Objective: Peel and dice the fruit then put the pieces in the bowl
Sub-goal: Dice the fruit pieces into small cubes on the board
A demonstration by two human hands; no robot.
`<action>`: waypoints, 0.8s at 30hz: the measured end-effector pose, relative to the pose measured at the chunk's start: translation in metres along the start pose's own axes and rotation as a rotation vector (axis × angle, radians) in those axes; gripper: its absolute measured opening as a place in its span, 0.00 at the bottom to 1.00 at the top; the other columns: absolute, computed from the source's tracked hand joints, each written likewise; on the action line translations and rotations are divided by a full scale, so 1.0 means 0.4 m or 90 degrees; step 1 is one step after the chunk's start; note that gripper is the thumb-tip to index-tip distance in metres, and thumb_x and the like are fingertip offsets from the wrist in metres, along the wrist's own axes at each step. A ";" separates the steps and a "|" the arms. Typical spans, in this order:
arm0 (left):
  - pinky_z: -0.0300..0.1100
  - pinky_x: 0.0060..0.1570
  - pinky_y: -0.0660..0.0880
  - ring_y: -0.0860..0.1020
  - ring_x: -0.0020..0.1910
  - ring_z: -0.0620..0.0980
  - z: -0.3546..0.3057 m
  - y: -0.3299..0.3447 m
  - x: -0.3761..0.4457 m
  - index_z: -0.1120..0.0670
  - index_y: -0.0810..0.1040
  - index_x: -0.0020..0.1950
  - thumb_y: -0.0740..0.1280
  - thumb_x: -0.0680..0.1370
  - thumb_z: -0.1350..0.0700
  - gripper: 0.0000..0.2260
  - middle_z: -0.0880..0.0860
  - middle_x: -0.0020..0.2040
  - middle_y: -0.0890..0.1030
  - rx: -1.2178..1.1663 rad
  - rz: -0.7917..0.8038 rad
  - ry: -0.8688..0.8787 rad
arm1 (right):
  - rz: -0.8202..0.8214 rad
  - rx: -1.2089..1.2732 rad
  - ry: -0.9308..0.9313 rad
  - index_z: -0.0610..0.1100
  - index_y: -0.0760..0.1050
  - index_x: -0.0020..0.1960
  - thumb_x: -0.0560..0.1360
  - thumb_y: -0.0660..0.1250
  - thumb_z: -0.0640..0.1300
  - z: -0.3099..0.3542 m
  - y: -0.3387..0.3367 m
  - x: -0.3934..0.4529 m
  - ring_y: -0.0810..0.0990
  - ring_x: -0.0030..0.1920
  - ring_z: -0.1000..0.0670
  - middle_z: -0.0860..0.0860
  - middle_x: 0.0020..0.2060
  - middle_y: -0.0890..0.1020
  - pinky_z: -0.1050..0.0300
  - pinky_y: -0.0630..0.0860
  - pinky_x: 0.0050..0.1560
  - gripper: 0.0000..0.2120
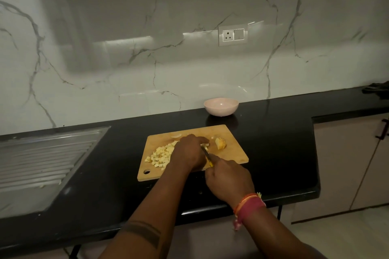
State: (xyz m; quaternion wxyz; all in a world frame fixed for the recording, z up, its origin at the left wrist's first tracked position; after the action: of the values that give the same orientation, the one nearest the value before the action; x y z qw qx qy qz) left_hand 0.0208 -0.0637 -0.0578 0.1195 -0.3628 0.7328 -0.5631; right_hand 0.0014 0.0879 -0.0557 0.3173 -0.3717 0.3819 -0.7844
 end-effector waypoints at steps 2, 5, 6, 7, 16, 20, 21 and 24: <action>0.51 0.60 0.77 0.77 0.61 0.55 -0.005 0.002 -0.003 0.43 0.79 0.68 0.65 0.77 0.53 0.19 0.52 0.63 0.79 0.008 -0.008 0.014 | -0.001 0.016 0.005 0.57 0.69 0.73 0.80 0.56 0.51 -0.005 -0.003 0.003 0.73 0.36 0.53 0.53 0.41 0.81 0.57 0.66 0.34 0.21; 0.50 0.60 0.77 0.77 0.60 0.54 0.003 -0.006 -0.012 0.46 0.80 0.68 0.62 0.78 0.54 0.19 0.52 0.61 0.80 0.000 -0.033 0.020 | -0.005 0.063 0.014 0.59 0.69 0.74 0.79 0.56 0.51 -0.015 -0.011 -0.011 0.75 0.35 0.54 0.54 0.39 0.81 0.58 0.68 0.32 0.23; 0.49 0.60 0.77 0.77 0.59 0.54 0.009 -0.008 -0.014 0.46 0.80 0.67 0.63 0.77 0.55 0.19 0.51 0.60 0.80 -0.015 -0.038 0.018 | -0.011 0.089 0.019 0.60 0.69 0.74 0.79 0.57 0.50 -0.022 -0.017 -0.019 0.76 0.34 0.56 0.55 0.36 0.80 0.59 0.67 0.31 0.23; 0.47 0.59 0.77 0.78 0.59 0.53 0.015 -0.009 -0.015 0.46 0.81 0.67 0.63 0.77 0.57 0.20 0.51 0.60 0.81 -0.031 -0.037 0.015 | -0.016 0.117 0.030 0.61 0.69 0.73 0.79 0.57 0.50 -0.034 -0.022 -0.026 0.75 0.32 0.56 0.55 0.34 0.79 0.61 0.65 0.29 0.23; 0.52 0.55 0.78 0.78 0.54 0.51 0.008 -0.018 -0.036 0.47 0.82 0.62 0.57 0.72 0.48 0.23 0.50 0.57 0.83 -0.088 -0.053 0.022 | -0.021 0.269 0.142 0.57 0.76 0.69 0.79 0.59 0.49 -0.099 -0.031 -0.003 0.79 0.34 0.55 0.55 0.39 0.82 0.62 0.69 0.30 0.20; 0.52 0.55 0.77 0.77 0.53 0.51 0.006 -0.013 -0.033 0.46 0.81 0.63 0.57 0.75 0.46 0.21 0.50 0.57 0.82 -0.071 -0.064 0.023 | -0.037 0.329 0.170 0.56 0.77 0.68 0.80 0.60 0.49 -0.119 -0.034 -0.004 0.80 0.34 0.53 0.54 0.41 0.82 0.61 0.71 0.29 0.19; 0.52 0.56 0.76 0.77 0.54 0.51 0.002 -0.009 -0.036 0.45 0.80 0.64 0.57 0.75 0.44 0.21 0.50 0.57 0.82 -0.058 -0.061 0.026 | -0.038 0.334 0.174 0.56 0.77 0.68 0.80 0.60 0.49 -0.122 -0.033 -0.003 0.79 0.33 0.53 0.54 0.41 0.82 0.61 0.70 0.29 0.18; 0.51 0.61 0.71 0.74 0.61 0.54 -0.016 0.010 -0.046 0.43 0.73 0.71 0.61 0.77 0.36 0.24 0.49 0.63 0.78 0.027 -0.045 0.037 | -0.045 0.346 0.187 0.56 0.77 0.68 0.80 0.60 0.50 -0.131 -0.033 0.001 0.79 0.34 0.54 0.53 0.43 0.82 0.63 0.69 0.28 0.18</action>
State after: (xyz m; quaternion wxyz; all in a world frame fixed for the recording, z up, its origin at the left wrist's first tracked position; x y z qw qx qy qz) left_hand 0.0284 -0.0461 -0.0637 0.0854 -0.3694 0.7106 -0.5927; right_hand -0.0446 0.1133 -0.0673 0.3190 -0.1686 0.1871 -0.9137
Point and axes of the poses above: each hand's wrist, its own x-axis towards the middle knuckle, its own y-axis out of the palm, z = x × y, the point moved 10 cm from there along x, towards the middle knuckle
